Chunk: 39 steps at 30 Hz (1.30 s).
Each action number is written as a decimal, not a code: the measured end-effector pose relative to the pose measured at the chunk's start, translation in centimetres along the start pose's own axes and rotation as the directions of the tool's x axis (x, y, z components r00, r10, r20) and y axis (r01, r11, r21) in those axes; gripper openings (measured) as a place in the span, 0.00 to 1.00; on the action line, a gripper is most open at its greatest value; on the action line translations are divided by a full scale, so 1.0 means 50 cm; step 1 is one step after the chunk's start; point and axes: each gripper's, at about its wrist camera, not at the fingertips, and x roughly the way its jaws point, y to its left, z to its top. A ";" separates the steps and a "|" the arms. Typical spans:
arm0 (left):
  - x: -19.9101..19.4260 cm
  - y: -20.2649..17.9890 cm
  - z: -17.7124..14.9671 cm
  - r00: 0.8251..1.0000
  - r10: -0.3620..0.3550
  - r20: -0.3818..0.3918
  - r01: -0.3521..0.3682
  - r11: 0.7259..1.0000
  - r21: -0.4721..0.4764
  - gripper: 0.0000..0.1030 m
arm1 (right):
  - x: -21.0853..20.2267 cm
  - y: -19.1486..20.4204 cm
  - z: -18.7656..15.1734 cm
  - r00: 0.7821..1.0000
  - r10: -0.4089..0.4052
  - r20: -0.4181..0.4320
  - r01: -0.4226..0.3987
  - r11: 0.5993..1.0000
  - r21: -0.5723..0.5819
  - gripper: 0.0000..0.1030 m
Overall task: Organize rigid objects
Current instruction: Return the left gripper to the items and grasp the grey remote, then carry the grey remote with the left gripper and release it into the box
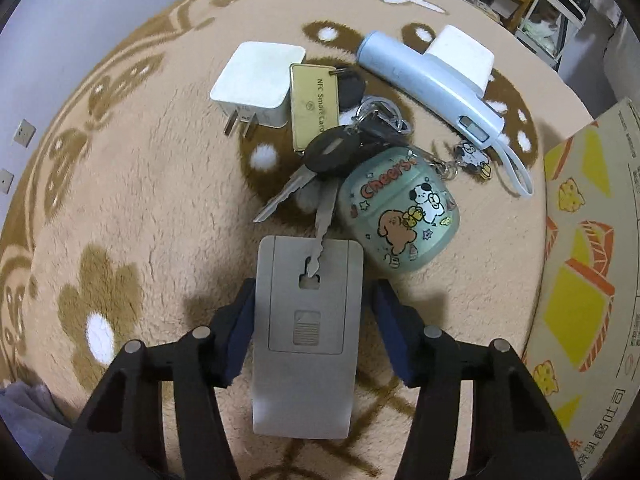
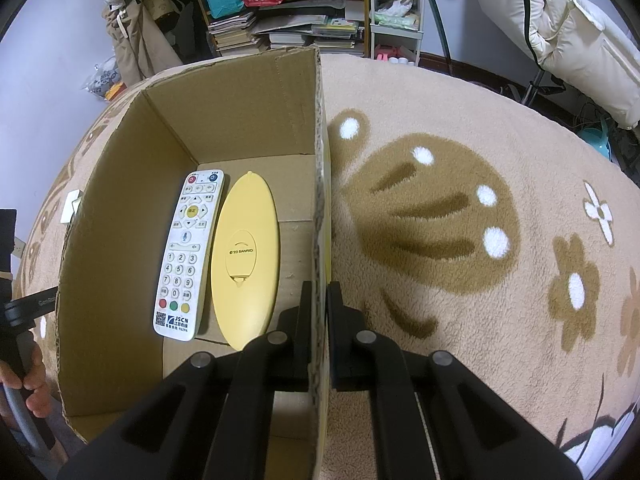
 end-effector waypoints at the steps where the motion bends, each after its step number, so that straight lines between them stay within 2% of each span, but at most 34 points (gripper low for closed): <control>1: -0.001 0.001 0.000 1.000 0.004 -0.004 -0.004 1.000 0.000 0.46 | 0.000 0.000 0.000 1.000 0.000 0.000 0.000 1.000 0.001 0.07; 8: -0.021 0.000 -0.006 1.000 -0.015 0.008 0.014 1.000 0.014 0.45 | 0.001 0.000 0.000 1.000 0.000 0.000 0.000 1.000 0.002 0.07; 15: -0.070 -0.019 -0.003 0.996 -0.009 0.091 0.003 0.998 0.067 0.45 | 0.001 0.001 0.000 1.000 0.000 0.000 0.000 1.000 0.001 0.07; 25: -0.151 -0.058 0.008 0.977 0.013 0.212 -0.040 0.991 0.126 0.45 | 0.001 0.001 0.000 1.000 0.000 0.000 0.000 1.000 0.001 0.07; 29: -0.157 -0.073 0.010 0.975 0.030 0.221 -0.064 0.987 0.148 0.45 | 0.001 0.001 0.000 1.000 -0.001 0.000 0.001 1.000 0.001 0.07; 33: -0.163 -0.091 0.010 0.976 0.019 0.218 -0.057 0.984 0.171 0.45 | 0.001 0.002 0.000 1.000 -0.001 0.000 0.001 1.000 0.001 0.07; 35: -0.177 -0.109 0.008 0.968 0.043 0.247 -0.093 0.977 0.192 0.45 | 0.001 0.002 0.000 1.000 0.000 0.000 0.000 1.000 0.002 0.07; 39: -0.207 -0.142 0.011 0.963 0.017 0.268 -0.079 0.972 0.220 0.45 | 0.001 0.002 0.000 1.000 -0.001 0.000 0.001 1.000 0.002 0.07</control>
